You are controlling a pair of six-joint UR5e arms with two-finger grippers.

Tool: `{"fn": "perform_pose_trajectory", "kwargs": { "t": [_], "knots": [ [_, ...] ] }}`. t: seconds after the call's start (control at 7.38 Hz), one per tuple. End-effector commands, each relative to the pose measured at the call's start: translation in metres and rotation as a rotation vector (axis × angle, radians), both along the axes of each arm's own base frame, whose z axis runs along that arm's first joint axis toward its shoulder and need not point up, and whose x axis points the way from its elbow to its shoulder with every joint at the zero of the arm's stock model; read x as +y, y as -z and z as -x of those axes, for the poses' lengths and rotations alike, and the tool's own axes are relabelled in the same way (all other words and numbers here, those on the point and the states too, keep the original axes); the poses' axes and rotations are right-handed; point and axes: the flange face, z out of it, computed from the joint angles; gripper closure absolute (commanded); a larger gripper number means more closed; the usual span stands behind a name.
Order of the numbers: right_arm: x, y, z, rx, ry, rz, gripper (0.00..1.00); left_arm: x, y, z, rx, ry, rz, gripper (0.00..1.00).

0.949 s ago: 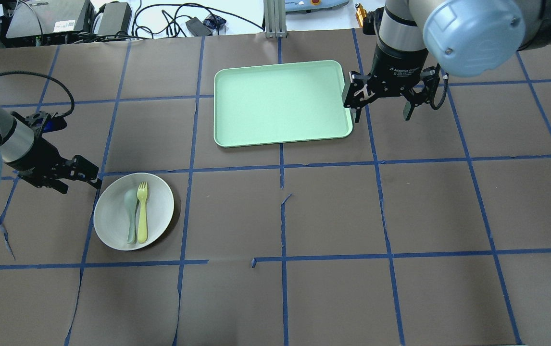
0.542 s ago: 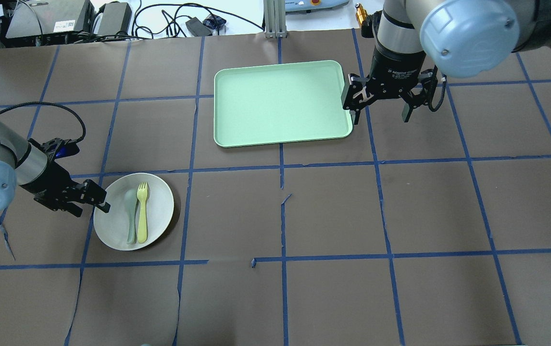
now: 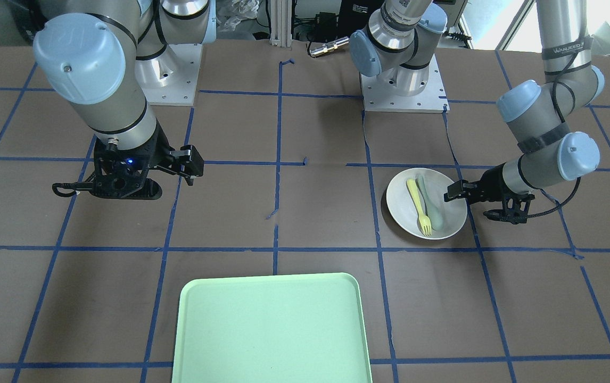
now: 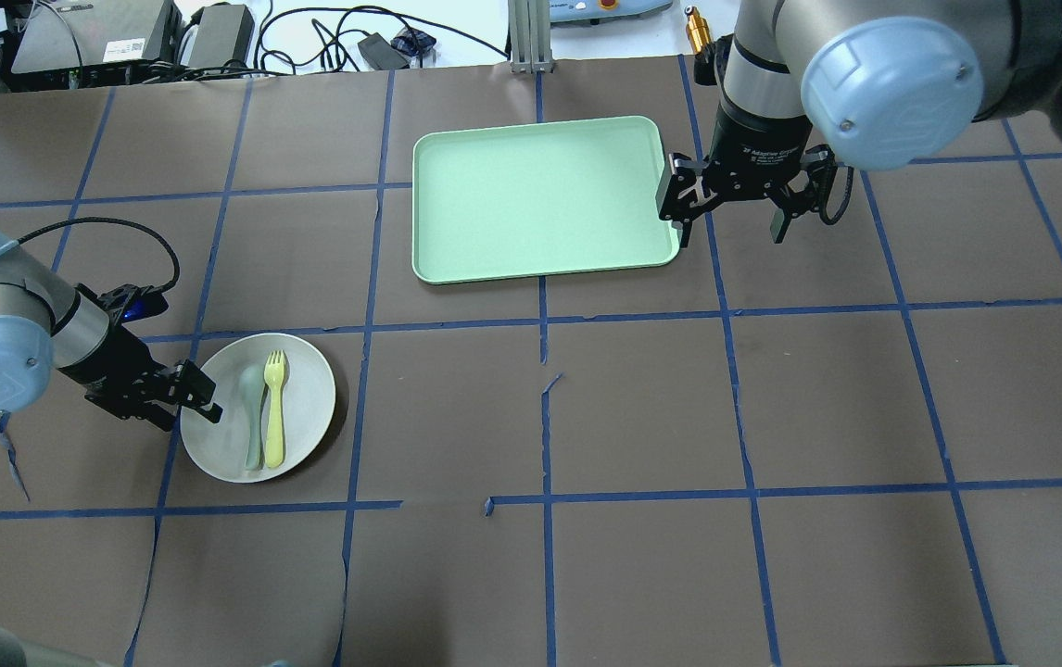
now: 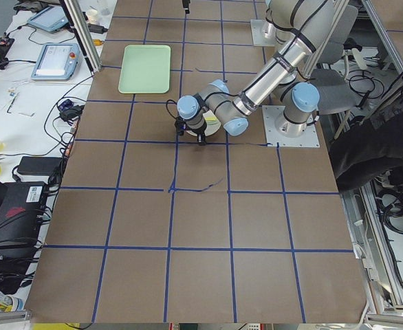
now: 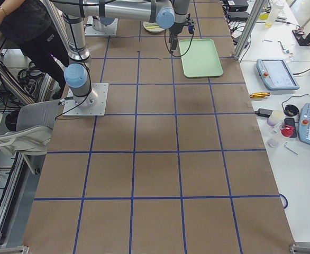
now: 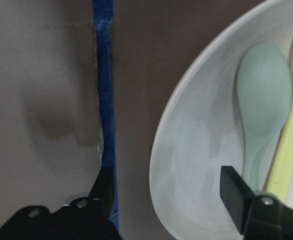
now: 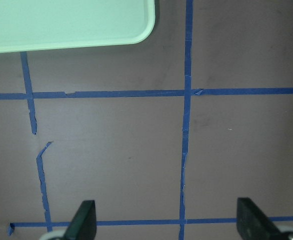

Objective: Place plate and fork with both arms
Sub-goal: 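Move the left gripper down to the white plate's rim and grasp it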

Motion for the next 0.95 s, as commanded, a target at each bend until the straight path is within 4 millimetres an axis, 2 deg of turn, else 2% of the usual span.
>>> {"fn": "perform_pose_trajectory", "kwargs": {
  "t": [0.0,0.14,0.54,0.68,0.81],
  "knots": [
    [-0.001,0.002,0.000,-0.002,-0.004,0.016,0.00,-0.001,-0.002,-0.007,-0.049,0.016,-0.017,0.92],
    [-0.001,0.001,0.001,-0.002,-0.004,0.018,0.00,-0.006,-0.011,-0.010,-0.059,0.016,-0.007,1.00],
    [-0.003,-0.001,0.004,-0.003,-0.001,0.023,0.00,-0.016,-0.026,-0.009,-0.017,0.002,0.008,1.00],
    [-0.004,-0.001,0.006,0.006,-0.003,0.025,0.00,-0.025,-0.038,-0.008,0.041,-0.020,0.021,1.00],
    [-0.004,-0.001,0.008,0.032,-0.006,0.025,0.00,-0.038,-0.061,-0.007,0.115,-0.059,0.024,1.00]
  ]
}}
